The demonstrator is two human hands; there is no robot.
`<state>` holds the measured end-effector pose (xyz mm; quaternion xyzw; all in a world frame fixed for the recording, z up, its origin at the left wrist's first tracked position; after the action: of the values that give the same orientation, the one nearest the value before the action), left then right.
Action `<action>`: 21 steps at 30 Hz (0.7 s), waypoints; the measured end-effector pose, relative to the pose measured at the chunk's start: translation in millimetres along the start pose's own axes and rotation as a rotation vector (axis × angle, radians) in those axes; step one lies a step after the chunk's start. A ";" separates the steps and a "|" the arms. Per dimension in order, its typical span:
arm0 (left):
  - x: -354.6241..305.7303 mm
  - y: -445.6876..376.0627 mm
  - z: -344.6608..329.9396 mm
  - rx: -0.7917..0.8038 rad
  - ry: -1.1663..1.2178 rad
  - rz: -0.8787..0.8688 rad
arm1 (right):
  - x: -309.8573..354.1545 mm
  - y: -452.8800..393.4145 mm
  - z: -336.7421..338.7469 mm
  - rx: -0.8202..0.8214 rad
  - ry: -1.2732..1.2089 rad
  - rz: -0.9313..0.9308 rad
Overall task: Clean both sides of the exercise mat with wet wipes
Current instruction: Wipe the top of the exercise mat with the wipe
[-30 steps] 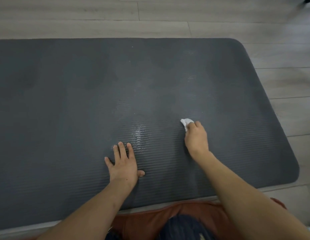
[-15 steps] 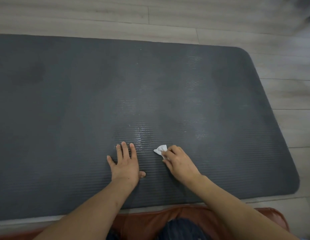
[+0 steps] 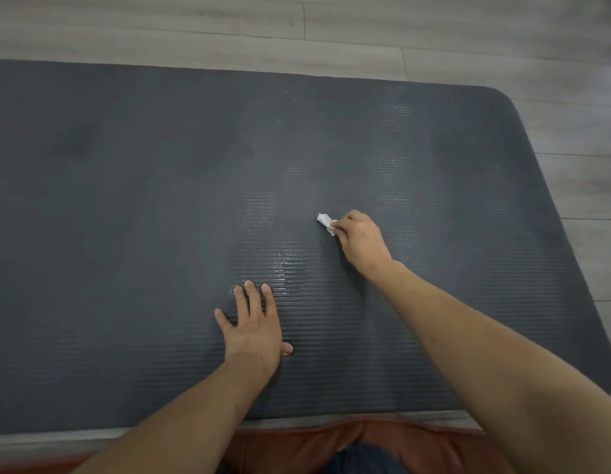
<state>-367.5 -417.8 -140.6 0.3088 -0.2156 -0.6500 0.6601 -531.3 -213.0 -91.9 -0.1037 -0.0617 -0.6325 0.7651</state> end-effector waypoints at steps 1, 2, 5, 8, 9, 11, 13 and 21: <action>0.1 -0.9 -0.6 0.001 0.005 0.001 | 3.0 6.3 3.1 -0.018 0.000 0.024; 0.1 -1.1 -1.3 0.005 0.011 0.001 | 8.9 17.4 3.7 -0.027 0.002 0.073; -1.0 -2.9 -1.5 0.020 0.041 0.000 | 41.1 81.2 -1.8 0.065 -0.076 0.335; -2.6 -3.1 0.1 0.027 0.063 0.003 | 61.7 139.1 -1.5 0.142 -0.087 0.530; -2.5 -2.7 0.4 0.026 0.063 0.001 | 62.4 137.4 -1.0 0.144 -0.050 0.582; -2.1 -2.2 0.3 0.026 0.053 -0.003 | 53.7 99.2 -0.9 0.109 0.022 0.569; -1.8 -1.4 -0.5 0.034 0.030 0.000 | 27.0 39.9 9.9 -0.004 0.053 0.364; -2.7 -3.1 -1.5 0.038 0.048 0.007 | 29.6 117.6 19.0 0.066 -0.149 0.365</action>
<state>-368.9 -414.8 -143.5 0.3362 -0.2131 -0.6358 0.6613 -409.6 -215.7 -76.3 -0.1345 -0.1189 -0.4714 0.8635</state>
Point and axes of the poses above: each hand's wrist, its own y-axis away from the middle knuckle, its own z-axis out of the back of the hand, x = y × z, the point moved 9 cm from there along -y, towards the middle knuckle, and after that the axes turned 11 degrees about y, right-handed, at the moved point
